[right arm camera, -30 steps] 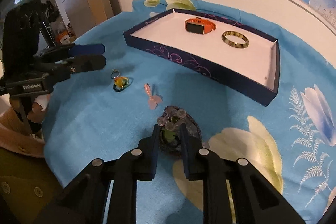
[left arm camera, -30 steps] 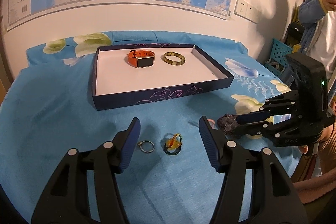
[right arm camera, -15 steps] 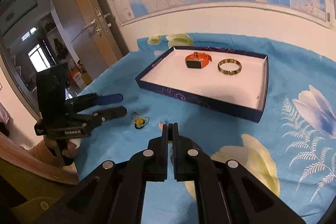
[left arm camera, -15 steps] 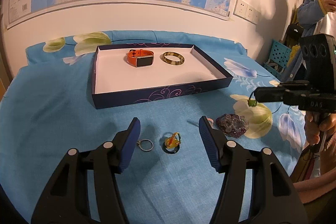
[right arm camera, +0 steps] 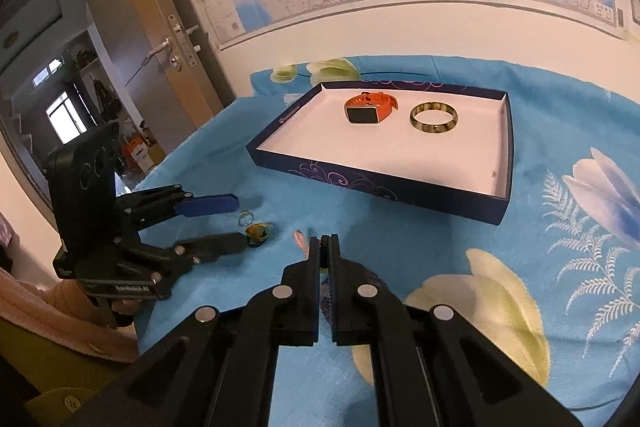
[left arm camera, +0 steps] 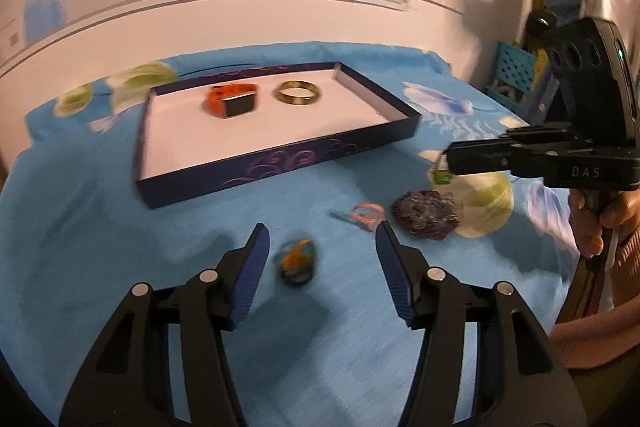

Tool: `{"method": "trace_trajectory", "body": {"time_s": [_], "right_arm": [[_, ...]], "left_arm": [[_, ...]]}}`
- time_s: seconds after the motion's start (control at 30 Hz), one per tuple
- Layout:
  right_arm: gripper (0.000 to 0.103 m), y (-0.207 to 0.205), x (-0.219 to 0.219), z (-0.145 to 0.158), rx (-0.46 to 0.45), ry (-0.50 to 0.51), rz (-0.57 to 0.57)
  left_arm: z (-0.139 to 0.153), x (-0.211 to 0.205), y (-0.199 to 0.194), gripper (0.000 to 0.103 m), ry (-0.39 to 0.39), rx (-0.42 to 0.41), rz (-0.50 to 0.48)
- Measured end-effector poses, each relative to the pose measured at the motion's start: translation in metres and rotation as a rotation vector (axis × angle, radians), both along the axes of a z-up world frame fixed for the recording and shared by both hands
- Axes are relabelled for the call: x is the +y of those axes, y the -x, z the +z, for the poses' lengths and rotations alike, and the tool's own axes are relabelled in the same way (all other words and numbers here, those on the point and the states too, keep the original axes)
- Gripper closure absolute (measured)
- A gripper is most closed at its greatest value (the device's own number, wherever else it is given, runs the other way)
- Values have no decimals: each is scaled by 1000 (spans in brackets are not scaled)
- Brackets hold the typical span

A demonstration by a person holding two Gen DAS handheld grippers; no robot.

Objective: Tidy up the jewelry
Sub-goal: 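Grasp the pink ring with the left tool while the right tool holds the green item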

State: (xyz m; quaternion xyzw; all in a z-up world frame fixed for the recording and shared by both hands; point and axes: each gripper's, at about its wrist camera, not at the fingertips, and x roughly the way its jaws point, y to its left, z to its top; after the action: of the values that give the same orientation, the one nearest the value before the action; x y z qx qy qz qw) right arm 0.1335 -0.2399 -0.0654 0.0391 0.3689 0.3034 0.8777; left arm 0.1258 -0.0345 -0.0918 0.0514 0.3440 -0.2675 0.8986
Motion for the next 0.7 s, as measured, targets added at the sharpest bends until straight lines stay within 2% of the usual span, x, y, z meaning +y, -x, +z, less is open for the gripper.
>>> {"method": "trace_trajectory", "body": {"time_s": [0.17, 0.27, 0.33, 0.4, 0.47, 0.57, 0.7], "right_arm": [[100, -2, -4, -4, 8, -13, -20], [100, -5, -8, -8, 18, -23, -32], [100, -6, -10, -10, 24, -31, -37], [100, -7, -10, -11, 24, -30, -41], [100, -8, -11, -14, 28, -32, -44], [100, -9, -14, -17, 37, -40, -50], [100, -12, -16, -19, 41, -49, -55]], "left_arm": [[-2, -24, -12, 49, -51, 9, -56], [-5, -36, -19, 50, -52, 37, -90], [-10, -44, -27, 61, -78, 71, -98], [-17, -50, -35, 67, -90, 114, -94], [-23, -51, -42, 70, -82, 153, -95], [-25, -50, -45, 82, -54, 172, -101], [-26, -46, -50, 84, -18, 194, -94]]}}
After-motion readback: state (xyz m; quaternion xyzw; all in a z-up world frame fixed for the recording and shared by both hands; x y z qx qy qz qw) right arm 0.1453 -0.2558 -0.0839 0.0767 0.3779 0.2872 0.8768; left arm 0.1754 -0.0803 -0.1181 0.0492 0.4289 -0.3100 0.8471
